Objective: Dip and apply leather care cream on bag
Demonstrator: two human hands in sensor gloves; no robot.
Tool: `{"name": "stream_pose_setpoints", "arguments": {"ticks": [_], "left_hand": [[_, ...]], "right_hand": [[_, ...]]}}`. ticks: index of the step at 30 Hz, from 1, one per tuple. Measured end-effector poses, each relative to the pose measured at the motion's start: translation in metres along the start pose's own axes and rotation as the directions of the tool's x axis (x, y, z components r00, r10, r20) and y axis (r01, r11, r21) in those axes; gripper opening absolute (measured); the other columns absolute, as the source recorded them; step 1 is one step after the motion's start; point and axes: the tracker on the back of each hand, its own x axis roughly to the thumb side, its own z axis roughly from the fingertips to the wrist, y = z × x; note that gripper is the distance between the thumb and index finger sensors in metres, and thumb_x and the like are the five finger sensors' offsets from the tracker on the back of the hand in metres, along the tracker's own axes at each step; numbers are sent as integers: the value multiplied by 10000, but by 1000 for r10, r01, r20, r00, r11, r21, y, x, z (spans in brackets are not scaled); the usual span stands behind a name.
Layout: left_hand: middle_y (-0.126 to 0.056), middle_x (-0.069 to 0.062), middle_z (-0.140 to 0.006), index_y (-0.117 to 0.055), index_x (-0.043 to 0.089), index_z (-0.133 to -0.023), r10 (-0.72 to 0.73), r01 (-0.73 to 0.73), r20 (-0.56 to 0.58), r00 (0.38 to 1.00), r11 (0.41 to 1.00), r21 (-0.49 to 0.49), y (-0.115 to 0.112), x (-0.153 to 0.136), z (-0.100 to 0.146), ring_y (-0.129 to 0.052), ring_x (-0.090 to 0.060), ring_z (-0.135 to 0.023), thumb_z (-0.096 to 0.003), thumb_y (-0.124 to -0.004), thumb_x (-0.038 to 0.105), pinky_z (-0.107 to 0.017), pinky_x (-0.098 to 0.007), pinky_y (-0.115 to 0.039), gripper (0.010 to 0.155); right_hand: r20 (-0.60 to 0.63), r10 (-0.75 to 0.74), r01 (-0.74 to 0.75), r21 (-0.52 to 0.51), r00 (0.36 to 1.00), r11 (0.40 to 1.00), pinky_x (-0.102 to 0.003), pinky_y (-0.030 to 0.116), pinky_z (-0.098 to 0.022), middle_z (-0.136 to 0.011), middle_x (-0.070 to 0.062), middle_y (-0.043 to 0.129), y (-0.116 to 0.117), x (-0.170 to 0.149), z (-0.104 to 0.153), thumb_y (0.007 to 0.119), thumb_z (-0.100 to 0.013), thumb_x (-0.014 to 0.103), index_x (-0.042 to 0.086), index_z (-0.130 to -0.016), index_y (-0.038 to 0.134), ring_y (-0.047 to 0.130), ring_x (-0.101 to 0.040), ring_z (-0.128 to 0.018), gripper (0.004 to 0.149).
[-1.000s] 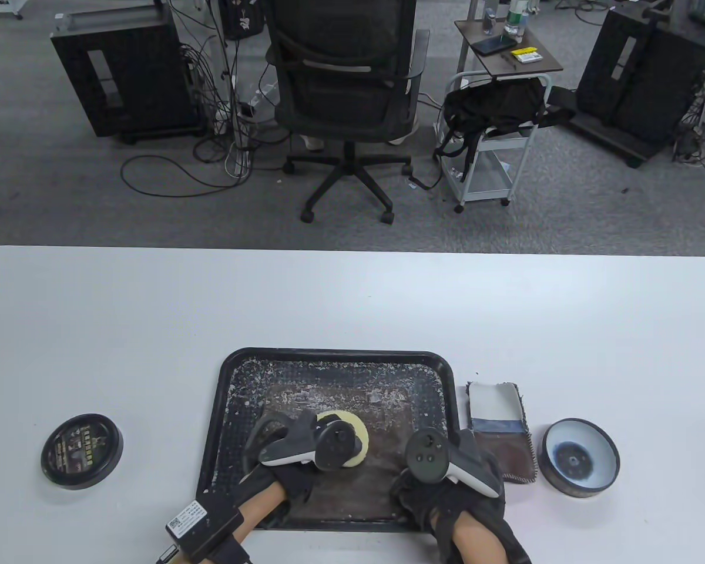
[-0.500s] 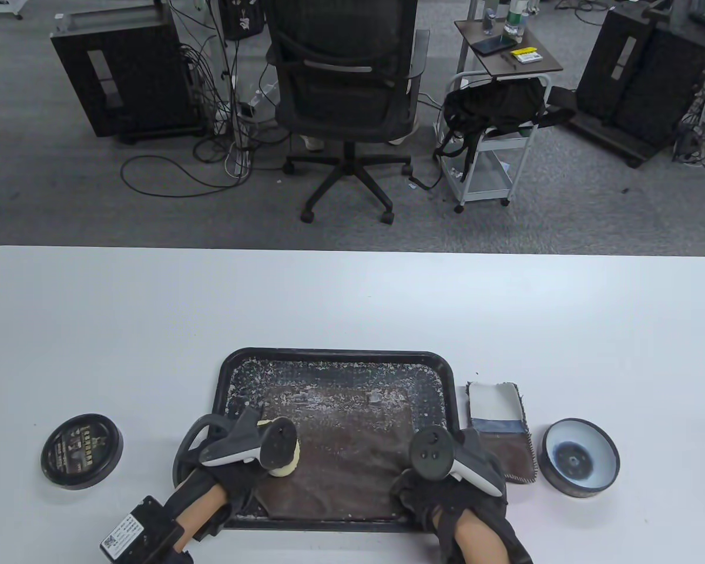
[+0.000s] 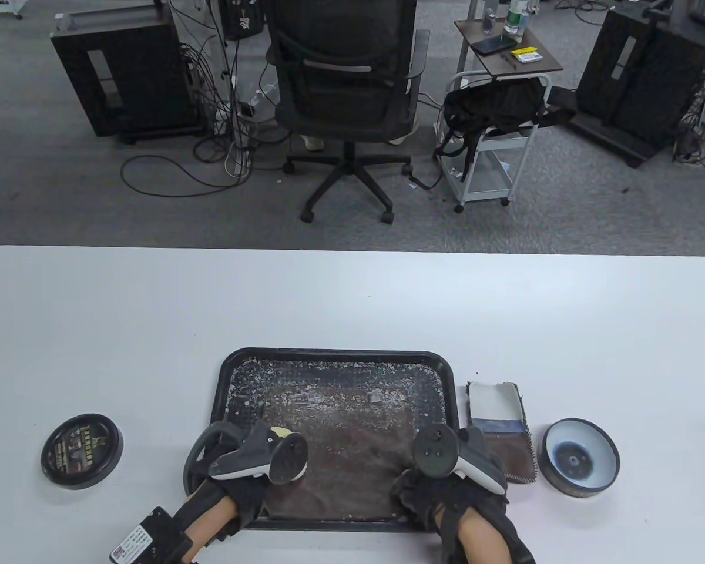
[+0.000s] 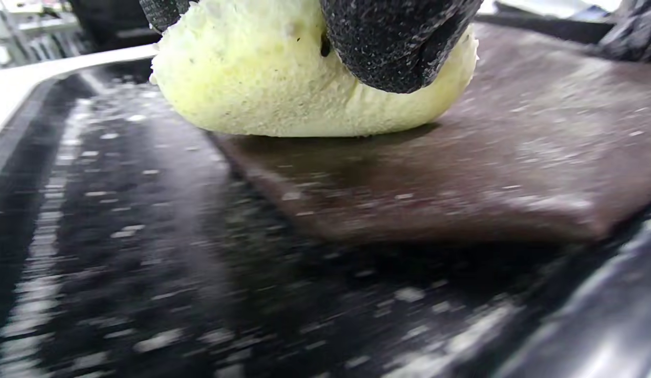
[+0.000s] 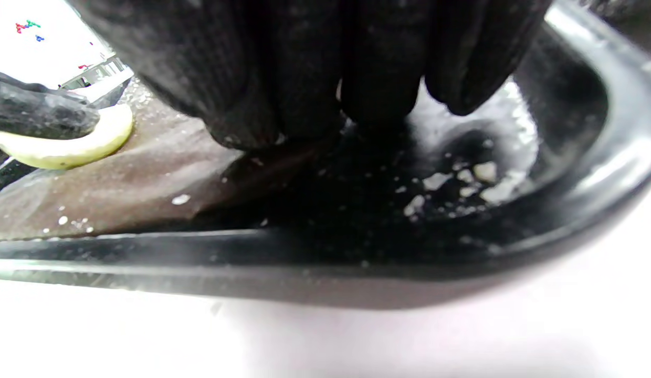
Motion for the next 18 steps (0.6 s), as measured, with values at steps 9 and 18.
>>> {"name": "stream_pose_setpoints", "arguments": {"ticks": [9, 18], "left_hand": [[-707, 103, -993, -693, 392, -914, 23, -30, 97, 995, 997, 71, 1, 43, -23, -719, -186, -943, -378, -807, 336, -703, -395, -671, 551], [-671, 116, -1008, -670, 400, -926, 124, -139, 161, 979, 987, 83, 7, 65, -44, -675, -176, -961, -389, -798, 343, -717, -391, -638, 555]], "right_hand": [[4, 5, -5, 12, 1000, 1000, -523, 778, -559, -835, -43, 886, 0, 0, 0, 831, -389, 321, 200, -770, 963, 830, -334, -799, 421], [11, -9, 9, 46, 1000, 999, -522, 764, -567, -837, -43, 880, -3, -1, -3, 826, -393, 326, 203, -755, 971, 817, -330, -805, 409]]}}
